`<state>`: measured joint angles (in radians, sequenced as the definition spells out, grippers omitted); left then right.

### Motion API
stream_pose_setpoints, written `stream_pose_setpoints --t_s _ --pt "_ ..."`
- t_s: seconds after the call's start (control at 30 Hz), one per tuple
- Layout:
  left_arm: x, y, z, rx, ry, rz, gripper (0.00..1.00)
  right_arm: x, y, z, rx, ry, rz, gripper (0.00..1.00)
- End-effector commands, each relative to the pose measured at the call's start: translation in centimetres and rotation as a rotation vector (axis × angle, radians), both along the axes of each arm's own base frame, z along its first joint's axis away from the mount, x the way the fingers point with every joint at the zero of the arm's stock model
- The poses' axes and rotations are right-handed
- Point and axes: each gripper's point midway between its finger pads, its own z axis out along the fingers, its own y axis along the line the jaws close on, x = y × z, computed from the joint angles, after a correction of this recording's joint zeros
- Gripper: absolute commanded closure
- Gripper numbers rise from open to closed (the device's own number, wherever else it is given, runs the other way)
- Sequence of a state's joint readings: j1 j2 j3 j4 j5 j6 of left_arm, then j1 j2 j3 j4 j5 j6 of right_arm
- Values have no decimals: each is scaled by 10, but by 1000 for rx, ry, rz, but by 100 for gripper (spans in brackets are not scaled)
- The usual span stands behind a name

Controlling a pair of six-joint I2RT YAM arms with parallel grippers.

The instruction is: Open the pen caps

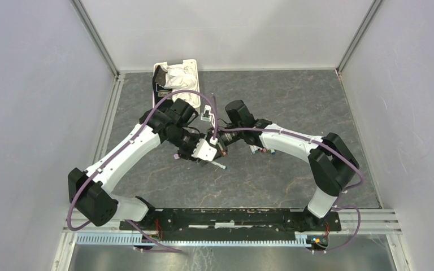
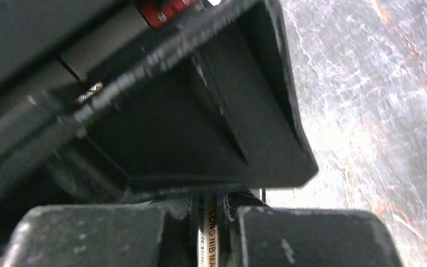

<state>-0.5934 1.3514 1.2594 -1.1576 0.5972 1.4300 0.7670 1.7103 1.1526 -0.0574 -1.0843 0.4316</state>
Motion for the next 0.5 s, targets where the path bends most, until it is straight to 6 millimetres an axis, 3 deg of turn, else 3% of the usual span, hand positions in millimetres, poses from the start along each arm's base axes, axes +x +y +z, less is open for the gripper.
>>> stream_pose_setpoints --t_s 0.0,0.27,0.37,0.47 --pt "-2 -12 2 -41 15 -2 46 2 18 25 103 -19 48 100" --pt "-10 -11 7 -25 21 -44 81 12 32 38 170 15 34 98" --pt "-10 -11 9 -20 17 -45 97 15 36 31 159 46 15 72" --pt "-8 -4 7 10 -2 -39 98 11 31 18 131 74 9 44"
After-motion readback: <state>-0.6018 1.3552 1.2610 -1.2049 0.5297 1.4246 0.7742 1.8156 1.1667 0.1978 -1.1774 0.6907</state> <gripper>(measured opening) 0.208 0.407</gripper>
